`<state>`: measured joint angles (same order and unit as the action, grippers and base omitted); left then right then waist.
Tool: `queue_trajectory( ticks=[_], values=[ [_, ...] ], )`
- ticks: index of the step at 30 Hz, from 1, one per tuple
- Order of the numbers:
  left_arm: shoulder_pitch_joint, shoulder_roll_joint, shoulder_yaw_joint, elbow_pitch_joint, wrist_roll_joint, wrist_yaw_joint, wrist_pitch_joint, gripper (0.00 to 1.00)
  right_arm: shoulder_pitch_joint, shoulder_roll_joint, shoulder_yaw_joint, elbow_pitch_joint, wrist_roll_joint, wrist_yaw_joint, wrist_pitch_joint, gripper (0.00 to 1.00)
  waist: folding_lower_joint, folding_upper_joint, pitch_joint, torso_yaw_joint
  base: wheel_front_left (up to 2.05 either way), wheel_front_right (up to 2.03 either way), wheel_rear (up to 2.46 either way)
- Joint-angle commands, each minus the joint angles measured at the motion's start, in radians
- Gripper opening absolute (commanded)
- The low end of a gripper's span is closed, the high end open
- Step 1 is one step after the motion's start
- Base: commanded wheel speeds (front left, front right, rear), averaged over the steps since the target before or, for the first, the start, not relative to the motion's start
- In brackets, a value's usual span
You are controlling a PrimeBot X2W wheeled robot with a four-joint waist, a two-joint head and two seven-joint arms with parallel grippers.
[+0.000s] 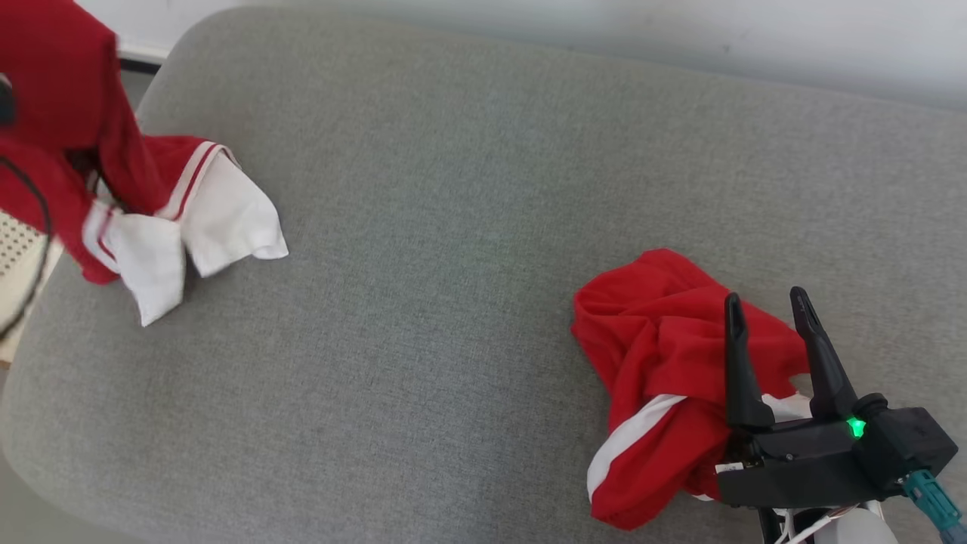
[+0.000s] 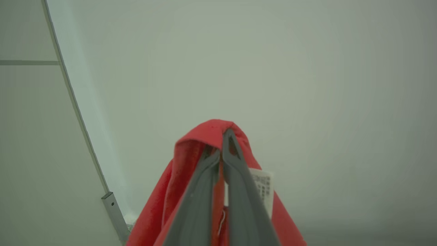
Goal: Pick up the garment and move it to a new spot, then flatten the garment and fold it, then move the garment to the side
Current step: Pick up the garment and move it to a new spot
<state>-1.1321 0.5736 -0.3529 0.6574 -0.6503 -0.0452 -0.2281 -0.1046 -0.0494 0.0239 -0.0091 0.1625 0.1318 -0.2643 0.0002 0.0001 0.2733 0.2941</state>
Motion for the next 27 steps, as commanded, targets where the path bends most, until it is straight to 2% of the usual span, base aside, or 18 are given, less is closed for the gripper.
queue_trajectory(
  ticks=[1,14,21,22,23,24,27],
  values=[
    [0.032,-0.008,-0.003,0.023,-0.002,-0.004,-0.007,0.0,-0.015,-0.002,0.004,-0.003,-0.011,-0.002,0.0,1.0,-0.0002,-0.0001,0.026,0.013,0.0,0.0,0.0],
    [0.203,-0.118,-0.011,0.331,-0.102,-0.052,0.012,0.0,-0.036,-0.002,0.035,-0.026,-0.04,-0.002,0.0,1.0,-0.0002,-0.0001,0.055,-0.078,0.0,0.0,0.0],
    [0.23,-0.124,-0.013,0.427,-0.115,-0.064,-0.003,0.0,-0.035,-0.002,0.039,-0.026,-0.038,-0.002,0.0,1.0,-0.0002,-0.0001,0.057,-0.11,0.0,0.0,0.0],
    [0.228,-0.125,-0.012,0.433,-0.114,-0.066,-0.008,0.46,-0.033,-0.002,0.04,-0.025,-0.037,-0.002,0.0,1.0,-0.0002,-0.0001,0.054,-0.111,0.0,0.0,0.0],
    [0.227,-0.124,-0.012,0.437,-0.11,-0.067,-0.015,0.97,-0.031,-0.002,0.041,-0.024,-0.034,-0.002,0.0,1.0,-0.0002,-0.0001,0.051,-0.112,0.0,0.0,0.0],
    [0.225,-0.119,-0.01,0.441,-0.107,-0.067,-0.021,1.0,-0.028,-0.002,0.042,-0.023,-0.031,-0.002,0.0,1.0,-0.0002,-0.0001,0.047,-0.112,0.0,0.0,0.0],
    [0.228,-0.11,-0.008,0.433,-0.093,-0.067,-0.033,1.0,-0.023,-0.002,0.048,-0.021,-0.019,-0.002,0.0,1.0,-0.0002,-0.0001,0.026,-0.113,0.0,0.0,0.0]
  ],
)
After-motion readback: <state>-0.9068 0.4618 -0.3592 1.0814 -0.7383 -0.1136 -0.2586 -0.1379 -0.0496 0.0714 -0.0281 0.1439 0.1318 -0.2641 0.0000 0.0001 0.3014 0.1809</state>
